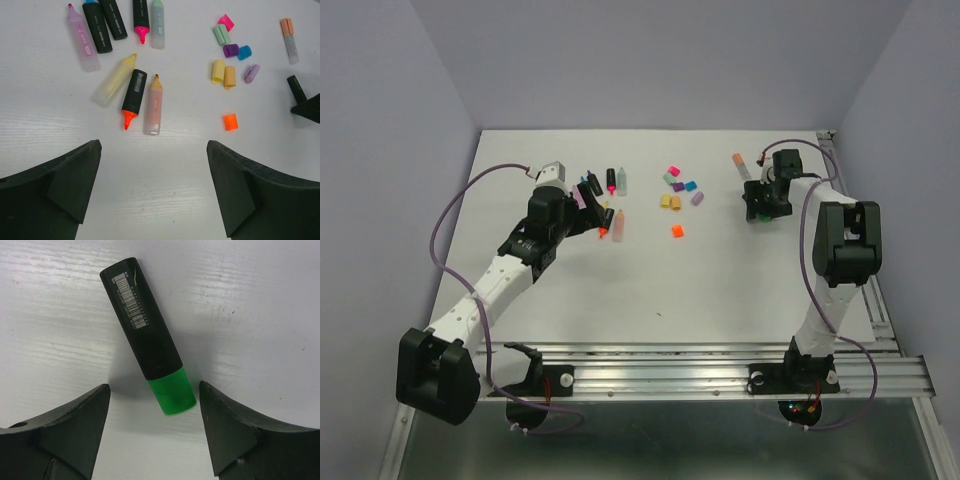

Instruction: Open the pen caps

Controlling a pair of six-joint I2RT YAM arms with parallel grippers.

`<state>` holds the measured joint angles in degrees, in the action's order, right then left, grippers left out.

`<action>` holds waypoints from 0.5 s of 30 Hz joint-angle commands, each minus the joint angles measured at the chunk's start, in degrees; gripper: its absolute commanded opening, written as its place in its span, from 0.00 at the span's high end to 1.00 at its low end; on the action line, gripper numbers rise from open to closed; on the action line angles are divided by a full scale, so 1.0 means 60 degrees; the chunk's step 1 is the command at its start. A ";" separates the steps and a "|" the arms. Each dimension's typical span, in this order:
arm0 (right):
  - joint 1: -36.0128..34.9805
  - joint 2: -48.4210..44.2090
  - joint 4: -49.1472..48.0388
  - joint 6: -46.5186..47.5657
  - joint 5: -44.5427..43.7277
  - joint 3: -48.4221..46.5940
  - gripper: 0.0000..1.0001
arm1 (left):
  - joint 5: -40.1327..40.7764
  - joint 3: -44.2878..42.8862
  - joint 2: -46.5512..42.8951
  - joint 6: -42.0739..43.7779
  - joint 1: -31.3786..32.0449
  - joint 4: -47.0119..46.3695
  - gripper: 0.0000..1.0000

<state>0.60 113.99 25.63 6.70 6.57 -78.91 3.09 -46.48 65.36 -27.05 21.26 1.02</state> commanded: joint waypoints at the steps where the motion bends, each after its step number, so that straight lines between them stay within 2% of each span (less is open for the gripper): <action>1: -0.0071 0.0219 0.0138 0.0173 -0.0054 0.0452 0.26 | 0.0246 0.0085 -0.0318 0.0172 -0.0027 -0.0301 0.01; 6: -0.0305 0.0337 0.0299 0.0231 -0.0450 0.0467 0.41 | 0.0305 0.0085 -0.0391 0.0201 -0.0027 -0.0257 0.01; 10: -0.0320 0.0249 0.0387 0.0202 -0.0392 0.0525 0.58 | 0.0349 0.0100 -0.0435 0.0187 -0.0027 -0.0257 0.01; 11: -0.0349 0.0205 0.0532 0.0173 -0.0363 0.0525 0.65 | 0.0392 0.0100 -0.0420 0.0187 -0.0027 -0.0257 0.01; 15: -0.0422 -0.0248 0.0373 -0.0017 0.0279 0.0875 0.80 | 0.0334 0.0056 -0.0347 0.0099 -0.0012 -0.0257 0.01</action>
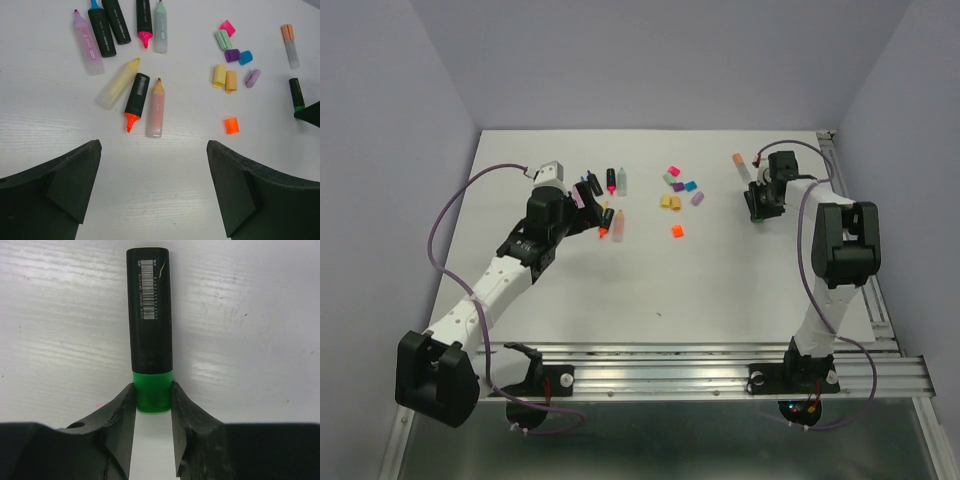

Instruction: Open the pen caps

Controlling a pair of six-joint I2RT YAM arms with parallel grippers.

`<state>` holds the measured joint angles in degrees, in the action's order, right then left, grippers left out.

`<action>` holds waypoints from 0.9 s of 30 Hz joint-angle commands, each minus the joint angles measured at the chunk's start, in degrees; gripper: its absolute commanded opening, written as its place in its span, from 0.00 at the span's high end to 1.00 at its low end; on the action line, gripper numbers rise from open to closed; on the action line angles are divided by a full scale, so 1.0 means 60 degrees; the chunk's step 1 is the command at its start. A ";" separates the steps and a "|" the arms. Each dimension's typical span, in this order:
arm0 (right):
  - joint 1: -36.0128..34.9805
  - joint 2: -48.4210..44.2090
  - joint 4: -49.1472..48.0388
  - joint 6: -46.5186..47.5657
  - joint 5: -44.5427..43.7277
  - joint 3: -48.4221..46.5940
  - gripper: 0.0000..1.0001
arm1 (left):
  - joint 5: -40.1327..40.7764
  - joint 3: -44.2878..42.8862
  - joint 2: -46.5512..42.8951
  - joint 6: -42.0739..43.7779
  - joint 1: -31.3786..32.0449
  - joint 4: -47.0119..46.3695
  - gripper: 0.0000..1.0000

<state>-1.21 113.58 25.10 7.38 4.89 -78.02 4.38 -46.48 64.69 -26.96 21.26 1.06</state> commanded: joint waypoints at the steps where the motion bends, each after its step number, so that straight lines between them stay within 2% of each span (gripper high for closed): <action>1: -0.0106 -0.0412 0.0199 -0.0247 0.0679 0.0844 0.83 | 0.0018 0.0042 -0.0220 0.0084 -0.0012 -0.0265 0.01; 7: -0.0354 -0.1510 -0.0564 -0.0847 0.1820 0.1722 0.90 | -0.0392 0.0100 -0.0366 -0.0018 -0.0027 -0.0279 0.01; 11: -0.1085 -0.2858 -0.1501 -0.1711 0.2160 0.2805 0.94 | -0.1268 0.0319 -0.0556 -0.0456 -0.0027 -0.0542 0.01; 15: -0.2432 -0.4644 -0.3038 -0.3321 0.1589 0.4636 0.99 | -0.1829 0.0568 -0.0717 -0.1101 0.0163 -0.0820 0.01; 20: -0.4319 -0.7059 -0.5379 -0.5460 0.1368 0.6904 0.99 | -0.2020 0.1314 -0.1024 -0.2169 0.1170 -0.1902 0.01; 27: -0.5978 -0.8382 -0.5956 -0.6502 0.0959 0.7451 0.99 | -0.0995 0.1418 -0.0733 -0.3093 0.3208 -0.3017 0.01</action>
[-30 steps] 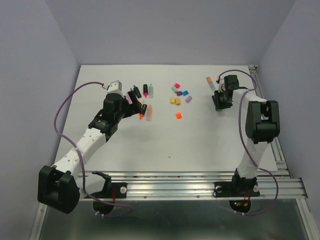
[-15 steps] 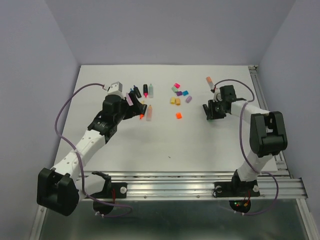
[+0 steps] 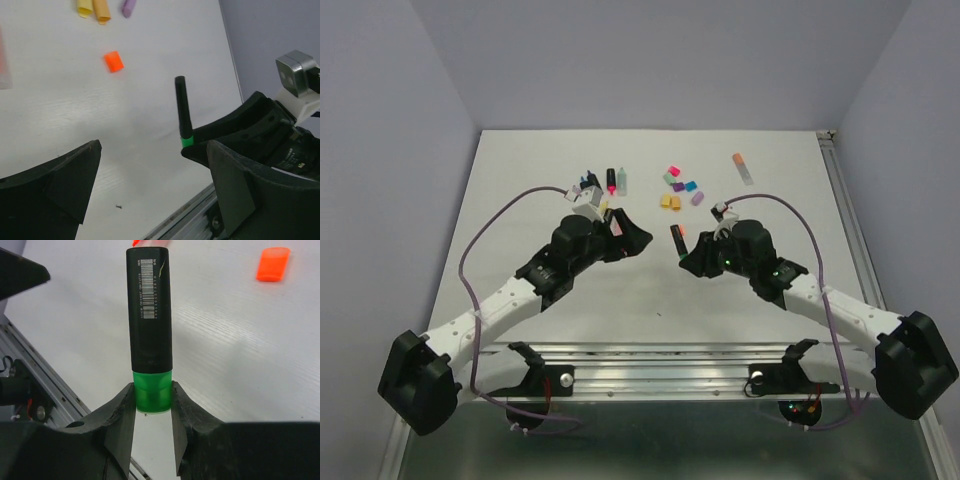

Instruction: Open the pen caps

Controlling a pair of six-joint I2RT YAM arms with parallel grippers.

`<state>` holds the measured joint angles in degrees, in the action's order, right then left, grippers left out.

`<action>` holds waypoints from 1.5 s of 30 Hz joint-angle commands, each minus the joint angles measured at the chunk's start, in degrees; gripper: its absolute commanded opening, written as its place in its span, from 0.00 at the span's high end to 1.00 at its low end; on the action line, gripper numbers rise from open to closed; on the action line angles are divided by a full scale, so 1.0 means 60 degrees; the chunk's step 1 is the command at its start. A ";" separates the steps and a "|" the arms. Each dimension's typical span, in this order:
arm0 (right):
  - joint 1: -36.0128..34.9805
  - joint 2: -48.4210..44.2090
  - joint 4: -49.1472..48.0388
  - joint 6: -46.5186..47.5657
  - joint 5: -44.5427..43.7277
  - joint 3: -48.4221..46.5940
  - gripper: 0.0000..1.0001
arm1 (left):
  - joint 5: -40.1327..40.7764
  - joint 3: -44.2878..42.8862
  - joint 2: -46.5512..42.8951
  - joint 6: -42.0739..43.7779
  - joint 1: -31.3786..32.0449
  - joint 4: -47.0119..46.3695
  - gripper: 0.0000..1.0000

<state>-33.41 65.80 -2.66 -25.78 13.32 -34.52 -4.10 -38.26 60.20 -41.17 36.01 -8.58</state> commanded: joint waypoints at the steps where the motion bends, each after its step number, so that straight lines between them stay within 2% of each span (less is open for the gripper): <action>1: -0.0759 -0.0463 -0.1330 -0.1020 -0.0477 0.0188 0.99 | 0.0463 0.0049 0.0116 -0.0741 0.0853 -0.1513 0.01; 12: -0.1829 -0.0567 -0.1740 -0.1328 -0.0184 -0.0003 0.99 | 0.1430 -0.0552 0.1054 -0.0888 0.1776 -0.1544 0.01; 14: -0.1888 -0.0523 -0.1784 -0.1343 -0.0140 -0.0047 0.99 | 0.1503 -0.0640 0.1128 -0.0888 0.1879 -0.1529 0.06; 15: -0.1961 -0.0493 -0.1784 -0.1343 -0.0126 -0.0061 0.99 | 0.1547 -0.0654 0.1215 -0.0873 0.1937 -0.1529 0.13; 17: -0.2005 -0.0479 -0.1798 -0.1372 -0.0184 -0.0076 0.99 | 0.1606 -0.0713 0.1289 -0.0917 0.2011 -0.1515 0.22; 18: -0.2020 -0.0464 -0.1813 -0.1358 -0.0199 -0.0076 0.99 | 0.1620 -0.0728 0.1391 -0.0932 0.2084 -0.1515 0.32; 19: -0.2034 -0.0464 -0.1828 -0.1358 -0.0213 -0.0091 0.99 | 0.1621 -0.0757 0.1421 -0.0946 0.2113 -0.1500 0.35; 20: -0.2049 -0.0449 -0.1871 -0.1387 -0.0242 -0.0091 0.99 | 0.1635 -0.0801 0.1508 -0.0932 0.2157 -0.1514 0.45; 26: -0.2093 -0.0332 -0.1960 -0.1431 -0.0331 -0.0120 0.99 | 0.1664 -0.0903 0.1582 -0.0917 0.2216 -0.1485 0.67; 27: -0.2108 -0.0274 -0.2018 -0.1460 -0.0331 -0.0120 0.99 | 0.1679 -0.0918 0.1553 -0.0932 0.2231 -0.1456 0.81; 28: -0.2137 -0.0244 -0.2033 -0.1460 -0.0331 -0.0120 0.99 | 0.1694 -0.0918 0.1553 -0.0932 0.2231 -0.1427 0.88; 29: -0.2137 -0.0201 -0.2033 -0.1460 -0.0302 -0.0120 0.99 | 0.1752 -0.0991 0.1567 -0.1019 0.2231 -0.1369 1.00; 34: -0.2297 0.0063 -0.1931 -0.1489 -0.0053 -0.0179 0.99 | 0.2351 -0.1123 0.1436 -0.1122 0.2246 -0.0914 1.00; 38: -0.2824 0.0137 -0.1638 -0.1504 0.0138 0.0010 0.99 | 0.4031 -0.1313 0.1202 -0.1328 0.2202 -0.0344 1.00; 41: -0.3963 0.0005 -0.1331 -0.1635 -0.0197 0.0420 0.99 | 0.4563 -0.1810 0.1128 -0.0977 0.1837 0.0096 1.00; 45: -0.5136 -0.0141 -0.1402 -0.2206 -0.0593 0.0991 0.99 | 0.4157 -0.1943 0.0982 -0.0654 0.0681 0.0068 1.00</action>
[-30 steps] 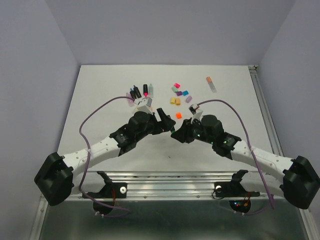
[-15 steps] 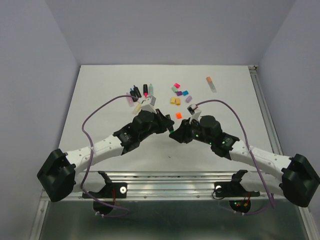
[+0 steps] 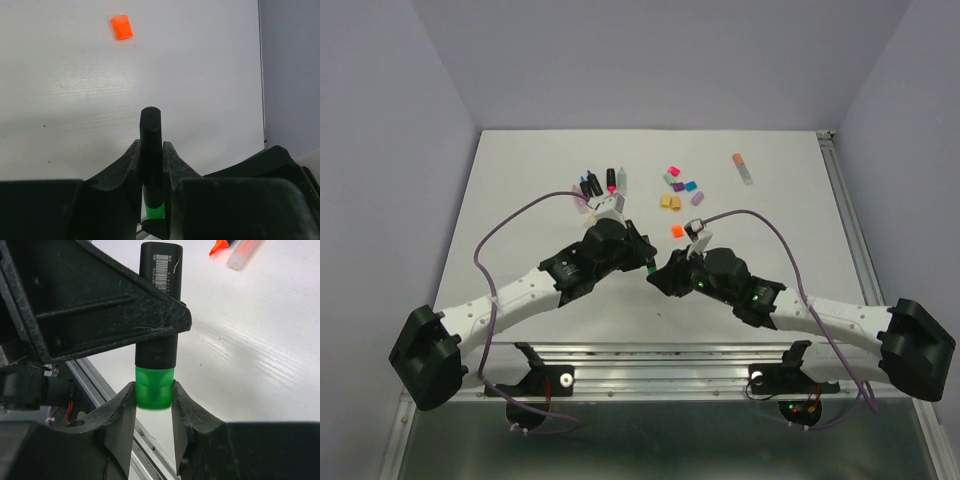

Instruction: Open the pen caps

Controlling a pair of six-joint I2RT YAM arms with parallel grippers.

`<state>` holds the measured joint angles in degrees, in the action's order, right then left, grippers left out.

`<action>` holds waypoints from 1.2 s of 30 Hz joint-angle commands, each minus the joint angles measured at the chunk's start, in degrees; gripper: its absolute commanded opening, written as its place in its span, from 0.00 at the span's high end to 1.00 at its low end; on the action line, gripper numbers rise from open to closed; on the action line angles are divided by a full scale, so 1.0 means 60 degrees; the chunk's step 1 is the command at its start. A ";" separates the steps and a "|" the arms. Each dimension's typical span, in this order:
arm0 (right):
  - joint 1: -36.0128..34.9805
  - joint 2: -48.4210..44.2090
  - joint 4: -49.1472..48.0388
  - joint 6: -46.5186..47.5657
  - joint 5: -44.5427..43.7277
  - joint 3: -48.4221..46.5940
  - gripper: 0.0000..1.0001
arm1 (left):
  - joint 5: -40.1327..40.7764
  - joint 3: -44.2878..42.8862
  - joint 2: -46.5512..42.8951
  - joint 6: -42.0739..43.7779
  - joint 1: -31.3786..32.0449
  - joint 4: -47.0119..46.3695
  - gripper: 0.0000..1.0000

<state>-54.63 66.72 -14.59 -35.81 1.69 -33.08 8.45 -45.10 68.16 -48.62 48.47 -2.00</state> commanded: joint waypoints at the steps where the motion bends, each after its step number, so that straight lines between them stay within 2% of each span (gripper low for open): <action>1: -0.1806 -0.0353 0.0528 -0.0666 0.1184 0.0854 0.99 | 0.1832 -0.0803 -0.0374 0.0719 -0.1891 -0.1058 1.00; 6: -0.2218 -0.0426 0.0118 -0.0595 0.1065 0.0886 0.99 | 0.1419 -0.0628 -0.0724 0.0984 -0.2672 -0.1088 1.00; 12: -0.2233 -0.0266 0.0453 -0.0081 0.1168 0.0211 0.99 | 0.1157 -0.0233 -0.1178 0.0984 -0.3624 -0.1000 1.00; 17: -0.2218 -0.0148 0.0614 -0.0167 0.0337 -0.0314 0.99 | 0.0280 0.0104 -0.1603 0.0941 -0.3757 -0.1218 1.00; 18: -0.2233 -0.0076 0.0659 -0.0082 0.0173 -0.0418 0.96 | 0.0059 0.0163 -0.1662 0.0868 -0.3771 -0.1277 1.00; 20: -0.2218 0.0056 0.0849 0.0138 -0.0628 -0.0754 0.82 | -0.0540 0.0280 -0.1780 0.0765 -0.3757 -0.1380 1.00; 21: -0.2233 0.0115 0.0951 0.0211 -0.0866 -0.1046 0.58 | -0.0761 0.0440 -0.1896 0.0721 -0.3742 -0.1526 1.00; 22: -0.2233 0.0232 0.0952 0.0270 -0.1071 -0.1165 0.42 | -0.0952 0.0543 -0.1955 0.0561 -0.3742 -0.1585 1.00; 24: -0.2233 0.0349 0.0733 0.0548 -0.1512 -0.1385 0.26 | -0.1349 0.0880 -0.2043 0.0399 -0.3727 -0.1760 1.00; 25: -0.2218 0.0394 0.0631 0.0650 -0.1643 -0.1560 0.10 | -0.1683 0.0997 -0.2131 0.0326 -0.3713 -0.1935 1.00; 26: -0.2233 0.0539 0.0543 0.0796 -0.1717 -0.1678 0.02 | -0.1802 0.1114 -0.2175 0.0224 -0.3655 -0.1995 1.00; 27: -0.2233 0.0613 0.0411 0.1073 -0.1892 -0.1795 0.00 | -0.2021 0.1275 -0.2277 0.0136 -0.3625 -0.2083 1.00; 31: -0.2233 0.1227 0.0643 0.1428 -0.2668 -0.2759 0.00 | -0.2228 0.1584 -0.2555 -0.0129 -0.3289 -0.2274 1.00; 36: -0.2203 0.2149 0.1068 0.1736 -0.3489 -0.3758 0.00 | -0.1994 0.1745 -0.2849 -0.0231 -0.2718 -0.2289 1.00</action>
<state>-68.14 76.84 -8.78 -28.25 -12.73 -48.66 -2.94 -35.11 53.63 -48.99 30.20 -11.20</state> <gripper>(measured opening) 0.998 0.259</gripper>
